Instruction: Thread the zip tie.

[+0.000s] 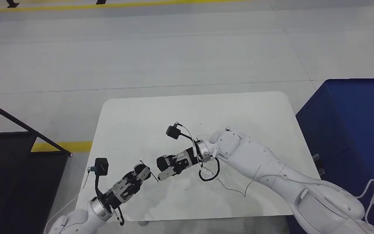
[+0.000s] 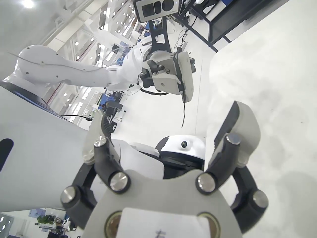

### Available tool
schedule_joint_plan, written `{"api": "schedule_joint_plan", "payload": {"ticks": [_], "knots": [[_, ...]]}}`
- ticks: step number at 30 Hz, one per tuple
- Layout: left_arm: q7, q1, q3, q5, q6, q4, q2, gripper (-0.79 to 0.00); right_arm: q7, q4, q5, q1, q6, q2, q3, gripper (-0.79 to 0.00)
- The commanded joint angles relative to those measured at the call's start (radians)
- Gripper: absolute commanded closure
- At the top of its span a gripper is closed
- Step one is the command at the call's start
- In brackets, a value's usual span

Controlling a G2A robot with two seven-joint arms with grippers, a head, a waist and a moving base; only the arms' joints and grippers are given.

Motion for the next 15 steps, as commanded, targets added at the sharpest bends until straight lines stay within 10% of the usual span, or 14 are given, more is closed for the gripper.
{"api": "schedule_joint_plan", "payload": {"ticks": [1,15], "knots": [[-0.018,-0.004,-0.004,-0.027,0.001,0.003,0.001,0.000,-0.002,-0.006,-0.007,-0.001,-0.002,0.005,-0.003,-0.302],[-0.044,-0.006,0.006,-0.080,-0.004,-0.008,0.003,0.000,-0.010,0.005,0.004,-0.001,-0.010,0.005,-0.021,-0.148]]}}
